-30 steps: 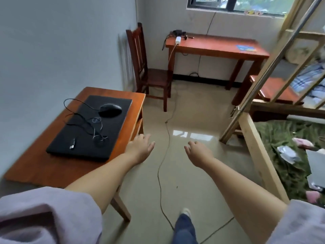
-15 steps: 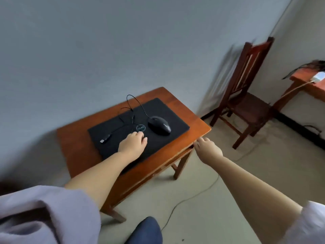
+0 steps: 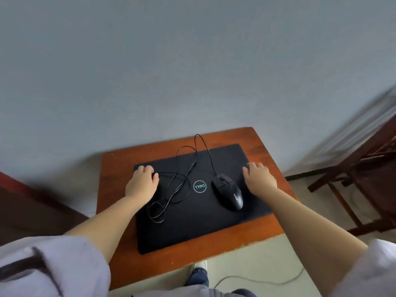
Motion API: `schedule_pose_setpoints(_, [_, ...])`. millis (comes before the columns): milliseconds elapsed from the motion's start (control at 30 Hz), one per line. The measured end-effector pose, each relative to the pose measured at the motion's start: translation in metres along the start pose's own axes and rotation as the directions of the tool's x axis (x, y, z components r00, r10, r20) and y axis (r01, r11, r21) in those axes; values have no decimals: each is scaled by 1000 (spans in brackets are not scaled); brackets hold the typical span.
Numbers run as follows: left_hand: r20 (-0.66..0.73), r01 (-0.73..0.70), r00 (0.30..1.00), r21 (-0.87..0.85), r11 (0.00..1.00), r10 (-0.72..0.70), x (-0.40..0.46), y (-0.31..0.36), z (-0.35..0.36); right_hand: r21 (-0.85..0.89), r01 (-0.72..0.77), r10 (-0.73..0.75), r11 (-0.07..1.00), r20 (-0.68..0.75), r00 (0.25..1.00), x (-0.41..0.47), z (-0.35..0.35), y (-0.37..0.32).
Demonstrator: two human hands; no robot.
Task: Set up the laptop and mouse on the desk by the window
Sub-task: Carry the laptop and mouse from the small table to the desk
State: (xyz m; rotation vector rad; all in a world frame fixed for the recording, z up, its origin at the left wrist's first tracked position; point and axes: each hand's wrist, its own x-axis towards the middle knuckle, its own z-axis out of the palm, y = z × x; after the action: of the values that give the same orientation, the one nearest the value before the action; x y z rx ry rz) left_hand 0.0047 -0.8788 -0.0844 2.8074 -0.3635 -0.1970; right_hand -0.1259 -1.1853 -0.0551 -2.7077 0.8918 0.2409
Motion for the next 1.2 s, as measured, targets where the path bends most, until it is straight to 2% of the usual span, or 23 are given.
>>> schedule_pose_setpoints(100, [-126,88,987,-64,994,-96,-6,-6,0,25,-41,39,999,59,998,18,9,12])
schedule_pose_setpoints(167, [-172,212,957,-134,968,-234,-12,-13,-1,63,-45,40,997,81,996,27,14,15])
schedule_pose_setpoints(233, [-89,422,890,-211,882,-447,-18,-18,4,101,-63,52,993,99,994,36,16,16])
schedule_pose_setpoints(267, [-19,491,864,-191,850,-503,-22,-18,8,120,-84,70,989,119,990,41,17,16])
schedule_pose_setpoints(300, [30,520,853,-155,840,-522,-26,-16,14,141,-113,93,983,144,985,44,18,16])
schedule_pose_setpoints(367, [46,558,829,-139,818,-558,-29,-8,20,197,-204,168,959,186,968,50,22,15])
schedule_pose_setpoints(433, [67,635,770,-171,753,-634,-26,0,21,224,-298,253,928,210,945,55,27,15])
schedule_pose_setpoints(533, [158,722,692,-154,675,-704,-17,4,17,218,-342,286,914,249,925,63,28,14])
schedule_pose_setpoints(633, [170,723,691,-140,677,-703,-15,2,18,213,-345,284,914,271,920,68,27,13])
schedule_pose_setpoints(733, [150,703,711,-173,690,-687,-18,5,24,278,-362,300,890,243,923,68,25,19])
schedule_pose_setpoints(900, [129,600,800,-186,778,-586,-4,27,17,333,-337,302,881,154,941,60,15,44])
schedule_pose_setpoints(1033, [136,470,882,-164,867,-452,23,69,13,391,-347,350,852,67,934,40,1,80])
schedule_pose_setpoints(1100, [155,382,920,-153,911,-360,37,98,15,446,-409,434,796,51,899,25,-8,104])
schedule_pose_setpoints(1200, [204,240,956,-135,961,-210,48,154,26,573,-514,598,639,52,800,-8,-18,151])
